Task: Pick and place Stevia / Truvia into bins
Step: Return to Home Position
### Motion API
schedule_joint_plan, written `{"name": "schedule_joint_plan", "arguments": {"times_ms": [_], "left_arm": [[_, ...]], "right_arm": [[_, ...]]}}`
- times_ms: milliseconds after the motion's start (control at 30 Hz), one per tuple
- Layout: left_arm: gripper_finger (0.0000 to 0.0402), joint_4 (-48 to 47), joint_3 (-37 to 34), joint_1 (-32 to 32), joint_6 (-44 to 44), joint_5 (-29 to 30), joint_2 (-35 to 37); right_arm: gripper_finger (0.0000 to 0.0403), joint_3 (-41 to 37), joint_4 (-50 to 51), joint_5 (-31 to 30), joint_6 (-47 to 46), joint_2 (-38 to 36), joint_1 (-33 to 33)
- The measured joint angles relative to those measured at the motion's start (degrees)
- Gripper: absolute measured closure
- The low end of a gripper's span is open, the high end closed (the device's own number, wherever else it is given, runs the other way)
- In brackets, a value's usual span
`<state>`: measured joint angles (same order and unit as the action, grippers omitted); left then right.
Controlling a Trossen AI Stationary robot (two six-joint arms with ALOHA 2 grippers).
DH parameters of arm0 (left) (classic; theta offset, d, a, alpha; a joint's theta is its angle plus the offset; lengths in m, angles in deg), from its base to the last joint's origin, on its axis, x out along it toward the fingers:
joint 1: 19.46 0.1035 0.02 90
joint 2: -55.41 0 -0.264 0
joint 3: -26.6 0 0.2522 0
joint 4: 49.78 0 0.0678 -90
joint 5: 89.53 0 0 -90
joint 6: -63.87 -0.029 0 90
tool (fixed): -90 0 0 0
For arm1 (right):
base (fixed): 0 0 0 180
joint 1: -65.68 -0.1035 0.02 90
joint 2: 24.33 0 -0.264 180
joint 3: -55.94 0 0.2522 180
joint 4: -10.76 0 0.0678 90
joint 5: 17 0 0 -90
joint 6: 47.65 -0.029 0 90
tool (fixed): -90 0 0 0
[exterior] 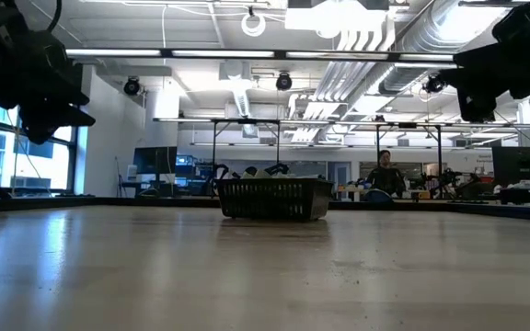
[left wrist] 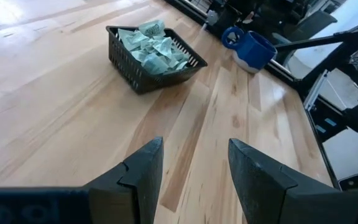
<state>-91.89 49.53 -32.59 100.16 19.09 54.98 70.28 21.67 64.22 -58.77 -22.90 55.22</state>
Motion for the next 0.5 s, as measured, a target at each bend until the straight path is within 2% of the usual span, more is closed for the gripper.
{"name": "schedule_joint_plan", "arguments": {"times_ms": [400, 500], "left_arm": [[0.0186, -0.06, 0.0, 0.12, 0.0, -0.05, 0.05], [0.0186, 0.5, -0.05, 2.28, 0.0, -0.7, 0.07]], "right_arm": [[0.0265, -0.02, 0.24, 0.22, -0.43, 0.02, -0.02], [0.0265, -0.02, 0.28, 0.23, -0.42, 0.04, -0.02]]}}
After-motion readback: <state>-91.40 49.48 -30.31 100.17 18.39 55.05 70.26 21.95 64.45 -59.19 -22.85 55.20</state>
